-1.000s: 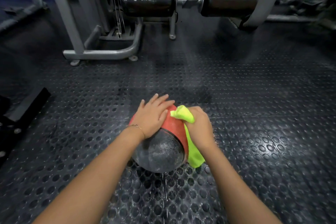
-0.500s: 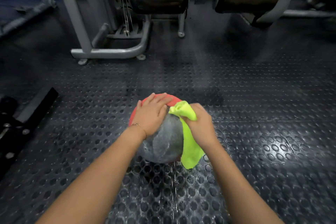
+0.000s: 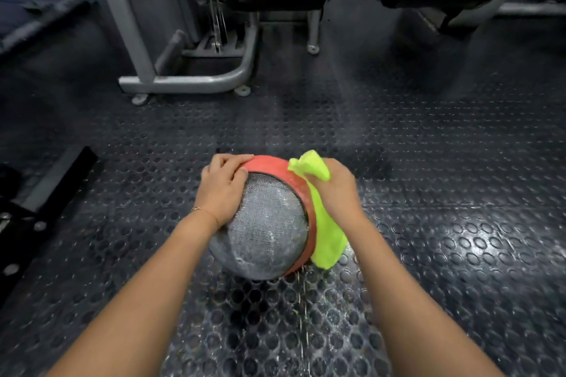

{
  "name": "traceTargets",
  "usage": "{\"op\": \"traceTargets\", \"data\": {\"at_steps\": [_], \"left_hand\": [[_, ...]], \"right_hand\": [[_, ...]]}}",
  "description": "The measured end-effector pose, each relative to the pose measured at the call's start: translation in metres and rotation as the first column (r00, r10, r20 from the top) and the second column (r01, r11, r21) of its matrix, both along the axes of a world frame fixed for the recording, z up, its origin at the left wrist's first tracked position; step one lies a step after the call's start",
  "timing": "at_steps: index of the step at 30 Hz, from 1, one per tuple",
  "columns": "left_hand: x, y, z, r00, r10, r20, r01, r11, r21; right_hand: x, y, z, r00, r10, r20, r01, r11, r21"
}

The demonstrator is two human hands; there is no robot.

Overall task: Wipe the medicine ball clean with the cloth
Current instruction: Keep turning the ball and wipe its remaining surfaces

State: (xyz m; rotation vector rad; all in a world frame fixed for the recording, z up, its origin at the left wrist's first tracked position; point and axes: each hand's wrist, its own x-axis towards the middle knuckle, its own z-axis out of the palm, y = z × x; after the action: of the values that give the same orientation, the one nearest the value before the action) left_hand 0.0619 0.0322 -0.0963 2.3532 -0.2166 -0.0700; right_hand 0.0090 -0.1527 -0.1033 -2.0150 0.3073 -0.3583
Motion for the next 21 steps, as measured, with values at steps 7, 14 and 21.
{"op": "traceTargets", "data": {"at_steps": [7,14,21], "left_hand": [[0.0,0.006,-0.002,0.998,-0.055,-0.01,0.054,0.998,-0.035],[0.003,0.005,-0.002,0.999,-0.024,-0.021,0.023,1.0,-0.021],[-0.003,-0.003,0.003,1.0,-0.015,-0.007,0.015,1.0,0.018]], "right_hand": [[-0.072,0.023,-0.016,0.991,0.044,0.13,-0.041,0.999,-0.022],[-0.001,0.022,0.022,0.991,0.134,0.003,-0.13,0.968,-0.217],[-0.089,0.028,-0.019,0.997,-0.077,-0.003,0.077,0.994,0.084]]}}
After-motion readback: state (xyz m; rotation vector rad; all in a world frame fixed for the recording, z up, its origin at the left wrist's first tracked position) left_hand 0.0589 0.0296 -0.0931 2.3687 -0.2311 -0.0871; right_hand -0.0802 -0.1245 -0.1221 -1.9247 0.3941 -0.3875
